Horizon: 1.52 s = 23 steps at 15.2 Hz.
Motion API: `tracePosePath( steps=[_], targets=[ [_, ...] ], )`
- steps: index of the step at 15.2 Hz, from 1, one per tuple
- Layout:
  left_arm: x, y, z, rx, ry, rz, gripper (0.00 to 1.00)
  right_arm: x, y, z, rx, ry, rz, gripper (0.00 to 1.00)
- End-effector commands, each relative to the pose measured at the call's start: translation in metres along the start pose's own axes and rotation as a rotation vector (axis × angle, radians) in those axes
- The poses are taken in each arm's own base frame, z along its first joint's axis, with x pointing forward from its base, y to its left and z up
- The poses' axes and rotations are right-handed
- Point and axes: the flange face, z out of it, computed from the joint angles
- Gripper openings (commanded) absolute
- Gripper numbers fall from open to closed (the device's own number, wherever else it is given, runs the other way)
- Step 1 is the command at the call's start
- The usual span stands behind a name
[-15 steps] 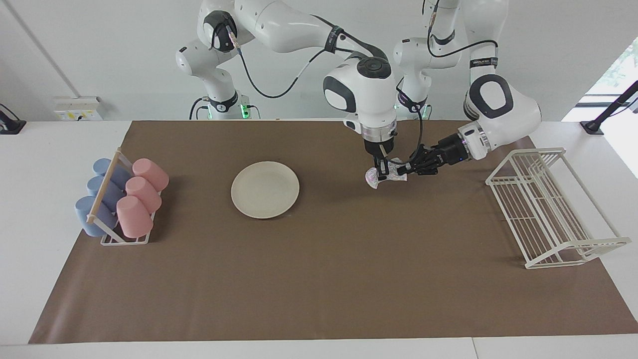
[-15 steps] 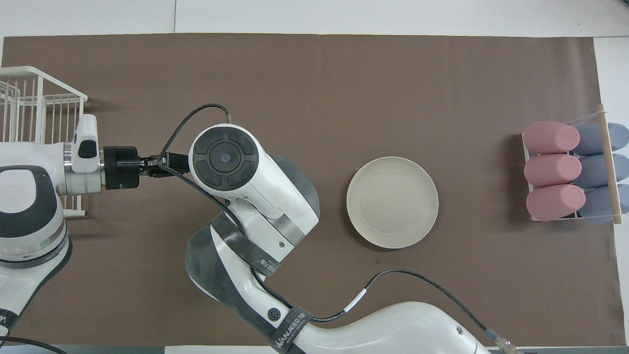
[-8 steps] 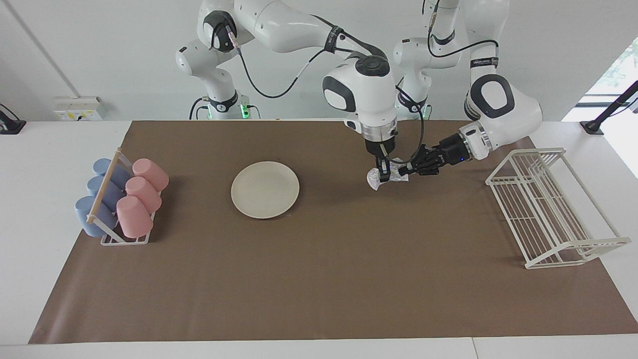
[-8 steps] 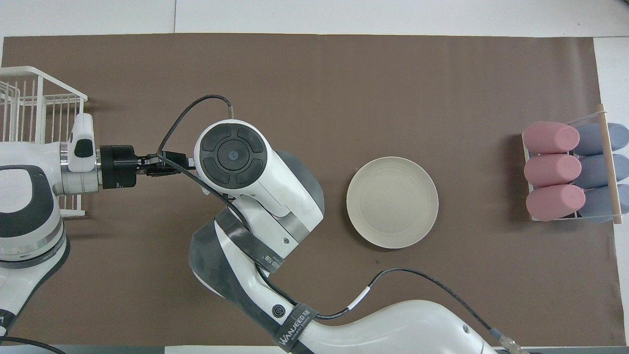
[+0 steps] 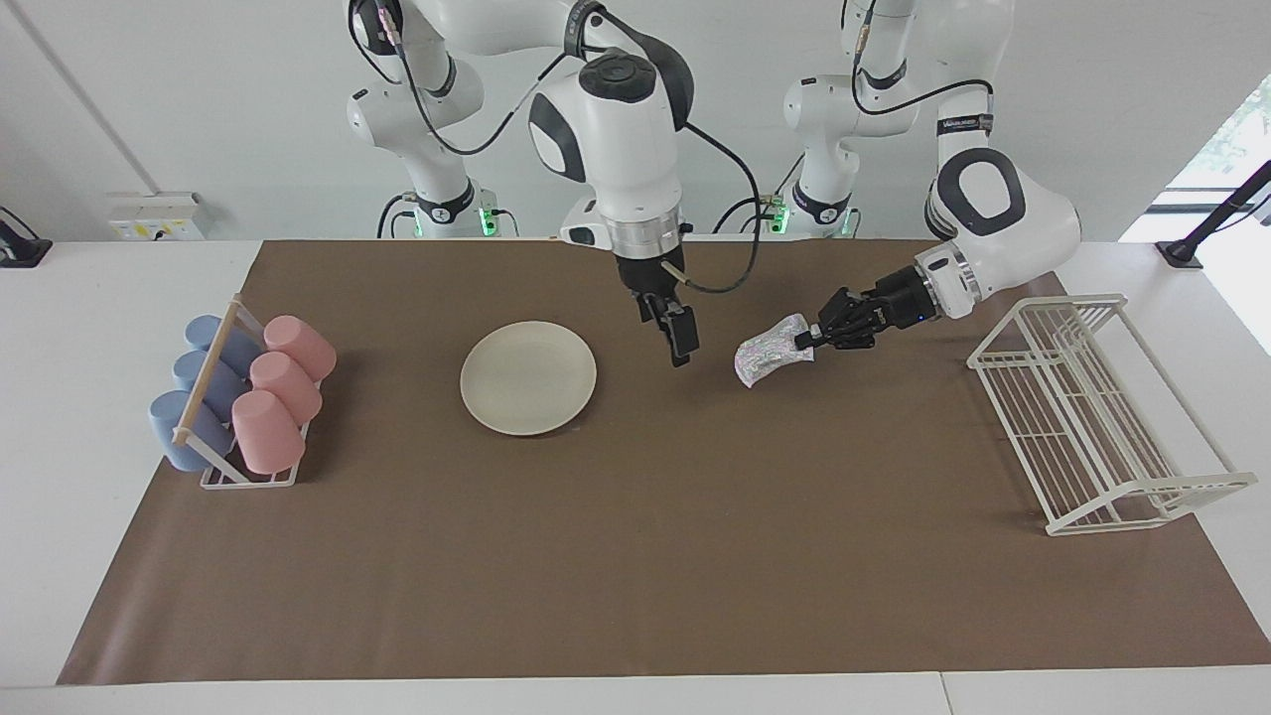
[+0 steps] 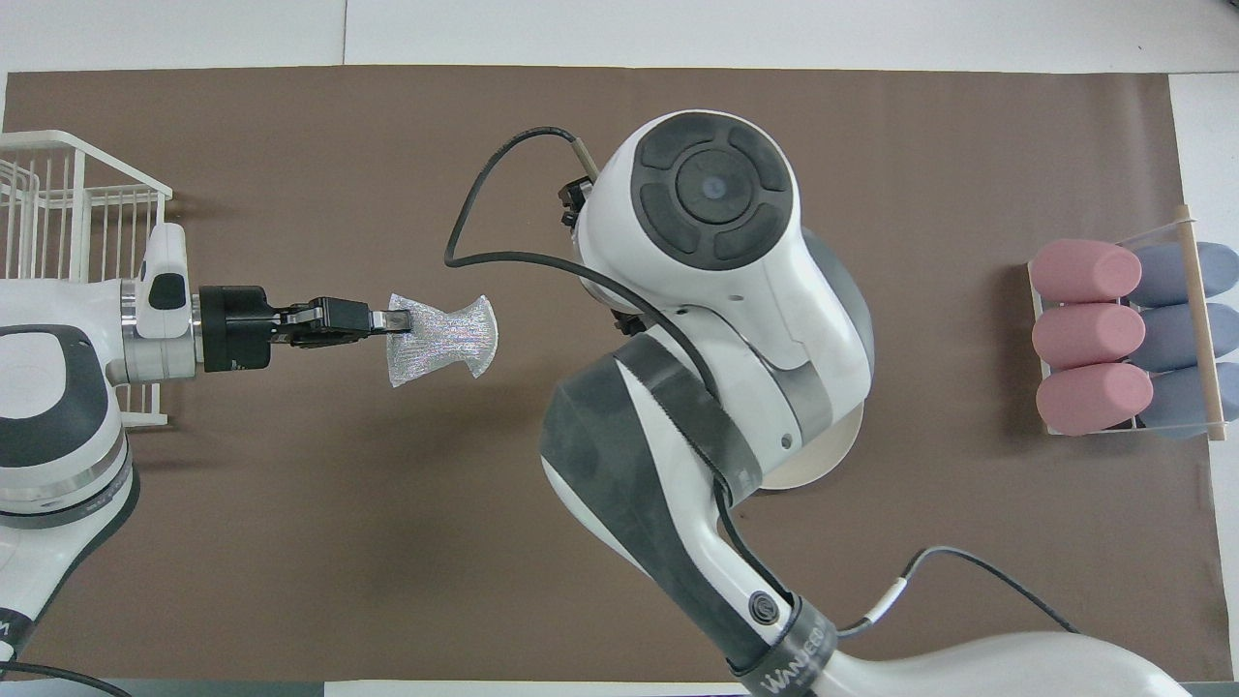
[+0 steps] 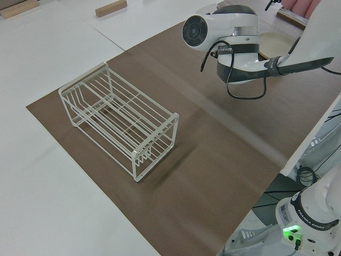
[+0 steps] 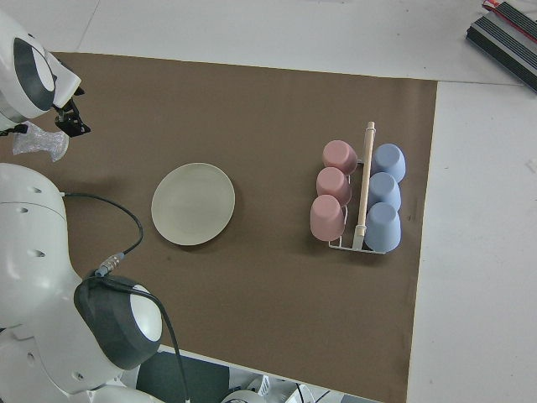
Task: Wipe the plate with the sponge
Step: 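Withdraw the right gripper from the sponge toward the cylinder box, then move the sponge toward the rack with the left gripper while the right gripper rests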
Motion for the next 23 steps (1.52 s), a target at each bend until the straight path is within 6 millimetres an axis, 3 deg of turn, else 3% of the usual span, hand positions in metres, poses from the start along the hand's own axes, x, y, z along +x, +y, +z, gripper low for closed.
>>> tracePosePath(
  steps=[1,3,6,9,12,15,17,20,23],
  targets=[
    [0.009,0.006,-0.001,-0.011,0.007,-0.034,0.0,0.03,0.047,-0.006,-0.042,0.016,-0.233,1.0],
    [0.016,0.021,-0.002,0.006,0.004,-0.079,0.0,0.07,0.068,-0.029,-0.03,0.029,-0.392,1.0],
    [0.024,0.052,0.002,0.235,-0.054,-0.106,0.0,0.132,0.093,-0.072,-0.03,0.047,-0.607,1.0],
    [0.022,0.073,0.007,0.351,-0.087,-0.126,0.0,0.165,0.116,-0.074,-0.119,-0.004,-0.72,1.0],
    [0.022,0.088,-0.002,0.511,-0.107,-0.155,0.0,0.209,0.133,-0.076,-0.142,-0.033,-0.883,1.0],
    [0.022,0.101,-0.004,0.638,-0.11,-0.196,0.0,0.233,0.139,-0.079,-0.139,-0.038,-0.96,1.0],
    [0.016,0.113,0.01,0.751,-0.109,-0.178,0.0,0.248,0.148,-0.08,-0.149,-0.055,-1.022,1.0],
    [0.008,0.112,0.023,0.888,-0.126,-0.143,0.0,0.273,0.161,-0.083,-0.158,-0.069,-1.029,1.0],
    [0.0,0.103,0.02,1.066,-0.179,-0.098,0.0,0.275,0.166,-0.09,-0.175,-0.093,-1.041,1.0]
  ],
)
